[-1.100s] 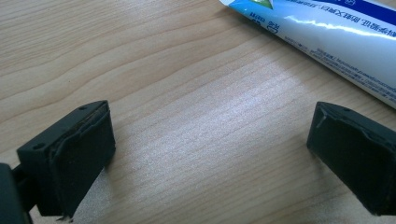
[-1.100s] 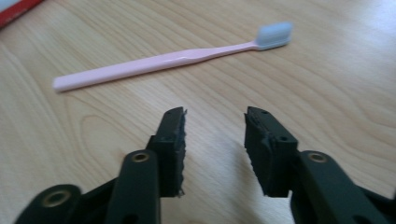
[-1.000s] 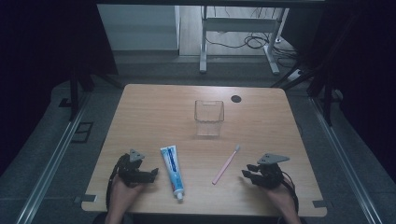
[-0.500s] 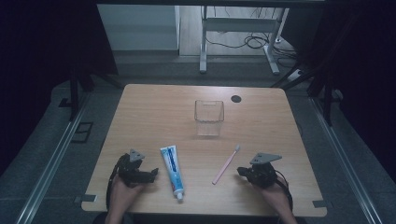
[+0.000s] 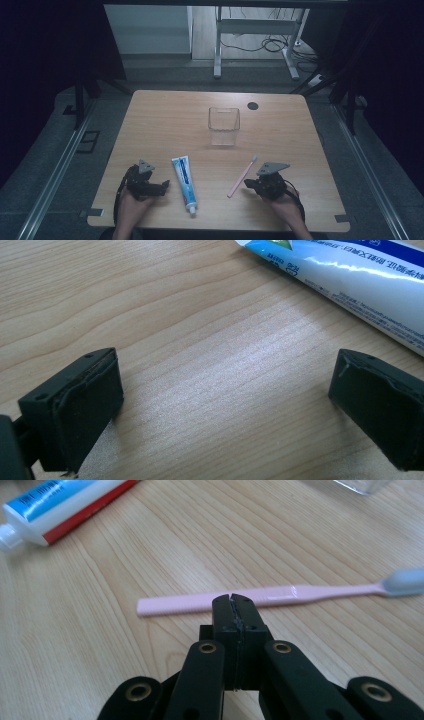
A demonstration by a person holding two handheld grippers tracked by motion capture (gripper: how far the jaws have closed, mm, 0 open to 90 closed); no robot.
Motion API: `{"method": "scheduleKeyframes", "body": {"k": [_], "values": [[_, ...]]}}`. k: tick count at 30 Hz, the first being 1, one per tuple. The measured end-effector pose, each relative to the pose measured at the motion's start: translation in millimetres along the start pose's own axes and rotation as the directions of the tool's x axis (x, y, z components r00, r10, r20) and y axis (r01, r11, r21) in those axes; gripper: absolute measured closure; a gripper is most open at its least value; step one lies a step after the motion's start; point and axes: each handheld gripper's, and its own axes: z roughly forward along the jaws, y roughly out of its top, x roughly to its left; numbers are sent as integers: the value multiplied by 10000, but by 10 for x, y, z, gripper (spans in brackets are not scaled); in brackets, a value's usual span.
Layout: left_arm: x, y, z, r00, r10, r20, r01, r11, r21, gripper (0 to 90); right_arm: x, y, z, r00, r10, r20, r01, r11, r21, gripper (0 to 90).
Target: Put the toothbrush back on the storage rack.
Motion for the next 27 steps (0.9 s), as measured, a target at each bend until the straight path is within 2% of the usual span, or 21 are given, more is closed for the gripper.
{"method": "scheduleKeyframes", "body": {"k": [7, 12, 20, 27], "values": [[1, 0, 0, 10000, 9, -2, -8, 10000, 6, 7, 77, 129, 84, 9994, -145, -308, 143, 9999, -58, 889], [0, 0, 0, 10000, 1, 5, -1, 10000, 5, 7, 157, 212, 230, 9980, -267, -571, 270, 9996, 51, 888], [1, 0, 0, 10000, 6, -1, -6, 10000, 3, 7, 174, 211, 380, 9967, -203, -781, 224, 9994, 256, 888], [0, 0, 0, 10000, -1, -2, 1, 10000, -2, 7, 189, 186, 414, 9966, -142, -815, 177, 9989, 427, 888]]}}
